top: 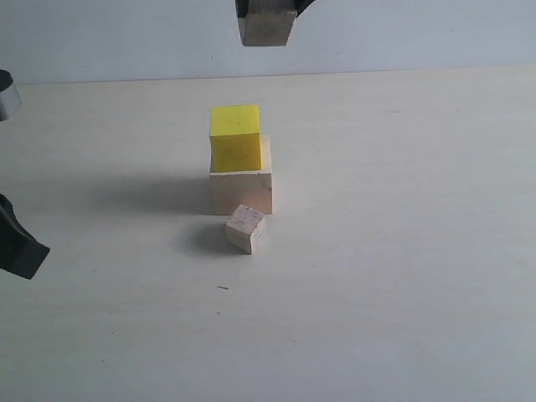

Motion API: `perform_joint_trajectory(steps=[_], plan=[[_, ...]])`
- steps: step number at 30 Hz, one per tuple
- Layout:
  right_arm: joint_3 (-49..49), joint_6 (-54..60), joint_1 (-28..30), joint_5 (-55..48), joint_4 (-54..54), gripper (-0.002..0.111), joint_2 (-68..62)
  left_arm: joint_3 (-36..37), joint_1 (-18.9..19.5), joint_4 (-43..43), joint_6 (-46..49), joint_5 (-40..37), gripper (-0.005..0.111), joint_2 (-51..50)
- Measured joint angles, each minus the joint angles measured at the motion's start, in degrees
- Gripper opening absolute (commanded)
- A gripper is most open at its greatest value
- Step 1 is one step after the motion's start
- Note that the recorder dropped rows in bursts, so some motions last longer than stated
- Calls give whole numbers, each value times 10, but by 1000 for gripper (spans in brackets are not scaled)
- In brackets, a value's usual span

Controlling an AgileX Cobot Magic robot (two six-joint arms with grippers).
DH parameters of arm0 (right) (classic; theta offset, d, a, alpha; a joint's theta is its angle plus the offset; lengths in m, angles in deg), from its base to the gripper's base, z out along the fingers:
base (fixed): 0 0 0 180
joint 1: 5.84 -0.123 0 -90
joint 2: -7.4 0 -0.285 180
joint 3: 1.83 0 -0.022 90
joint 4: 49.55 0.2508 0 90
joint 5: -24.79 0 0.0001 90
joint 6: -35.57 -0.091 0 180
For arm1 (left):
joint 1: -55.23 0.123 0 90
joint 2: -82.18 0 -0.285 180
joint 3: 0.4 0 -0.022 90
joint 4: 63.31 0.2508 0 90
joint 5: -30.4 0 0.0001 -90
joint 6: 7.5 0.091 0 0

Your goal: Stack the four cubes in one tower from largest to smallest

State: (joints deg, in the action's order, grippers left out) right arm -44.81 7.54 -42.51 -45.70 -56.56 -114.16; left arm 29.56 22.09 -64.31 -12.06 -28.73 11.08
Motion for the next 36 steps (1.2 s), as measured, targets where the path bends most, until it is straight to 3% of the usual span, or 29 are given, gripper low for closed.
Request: perform_joint_trajectory(steps=[6,16,28,36], plan=[[5,6,0,1,16,0,25,0,0,0,0,15,1,0],[98,6,-1,0,77,0,-2,0,0,0,0,21,1,0],[97,-8,-12,11,90,0,-32,0,0,0,0,21,1,0],[42,-11,-12,5,77,0,-69,0,0,0,0,23,1,0]])
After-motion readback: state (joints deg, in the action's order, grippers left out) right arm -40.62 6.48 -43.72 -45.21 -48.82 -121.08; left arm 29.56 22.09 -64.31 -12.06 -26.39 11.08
